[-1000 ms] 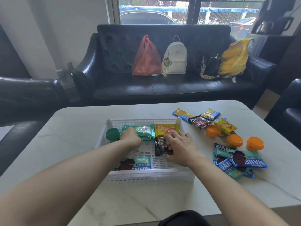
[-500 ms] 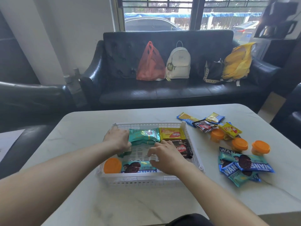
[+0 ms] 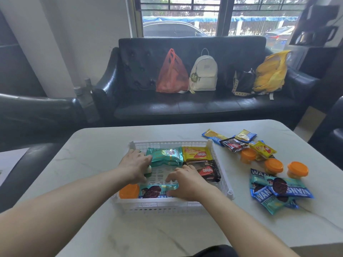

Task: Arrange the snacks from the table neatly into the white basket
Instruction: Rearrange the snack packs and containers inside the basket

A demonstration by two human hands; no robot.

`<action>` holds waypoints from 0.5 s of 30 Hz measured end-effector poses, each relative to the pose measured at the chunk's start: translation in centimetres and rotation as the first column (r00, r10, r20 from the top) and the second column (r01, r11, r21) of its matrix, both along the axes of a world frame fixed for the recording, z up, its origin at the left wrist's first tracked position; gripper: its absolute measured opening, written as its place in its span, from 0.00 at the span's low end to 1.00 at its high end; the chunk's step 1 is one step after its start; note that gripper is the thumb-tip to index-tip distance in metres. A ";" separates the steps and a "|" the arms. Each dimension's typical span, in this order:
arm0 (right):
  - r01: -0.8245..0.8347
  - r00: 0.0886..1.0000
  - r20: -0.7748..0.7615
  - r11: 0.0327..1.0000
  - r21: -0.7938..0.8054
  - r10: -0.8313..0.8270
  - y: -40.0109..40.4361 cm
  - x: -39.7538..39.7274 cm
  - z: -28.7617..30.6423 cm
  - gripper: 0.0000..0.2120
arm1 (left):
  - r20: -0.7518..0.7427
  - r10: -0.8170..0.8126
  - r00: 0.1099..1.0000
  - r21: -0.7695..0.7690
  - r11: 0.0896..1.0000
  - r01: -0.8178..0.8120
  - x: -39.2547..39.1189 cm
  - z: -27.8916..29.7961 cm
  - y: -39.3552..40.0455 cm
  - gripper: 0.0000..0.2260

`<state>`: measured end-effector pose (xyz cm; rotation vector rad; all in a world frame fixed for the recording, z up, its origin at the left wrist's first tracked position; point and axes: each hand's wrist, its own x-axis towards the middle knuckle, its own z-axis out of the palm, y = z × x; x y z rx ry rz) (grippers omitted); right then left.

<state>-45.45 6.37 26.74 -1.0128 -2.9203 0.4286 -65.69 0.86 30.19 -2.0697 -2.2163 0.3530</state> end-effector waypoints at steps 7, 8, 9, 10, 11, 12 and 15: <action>-0.003 1.000 0.011 1.000 -0.021 0.003 -0.2 -0.6 0.0 0.22 | 0.149 -0.019 0.989 -0.022 0.999 0.023 0.3 -0.4 0.5 0.19; -0.003 1.000 0.017 1.000 -0.023 0.003 -0.2 -0.7 0.1 0.22 | 0.194 -0.027 0.981 -0.022 0.999 0.032 0.4 -0.6 0.6 0.20; -0.001 1.000 0.023 1.000 -0.025 0.001 -0.2 -0.8 0.1 0.21 | 0.243 -0.037 0.969 -0.016 0.999 0.042 0.4 -0.8 0.7 0.21; 0.001 1.000 0.029 1.000 -0.027 0.000 -0.2 -0.8 0.1 0.20 | 0.288 -0.046 0.957 -0.003 0.999 0.049 0.5 -0.9 0.8 0.22; 0.002 0.999 0.035 1.000 -0.026 -0.001 -0.1 -0.8 0.2 0.20 | 0.324 -0.052 0.945 0.014 0.999 0.050 0.6 -1.0 0.9 0.24; 0.002 0.999 0.041 1.000 -0.025 -0.001 -0.1 -0.8 0.2 0.19 | 0.349 -0.058 0.935 0.034 0.998 0.050 0.7 -1.0 0.9 0.25; 0.009 0.998 0.057 0.999 -0.035 -0.007 0.1 -0.6 0.2 0.19 | 0.385 -0.078 0.920 0.076 0.996 0.053 1.2 -1.1 1.3 0.26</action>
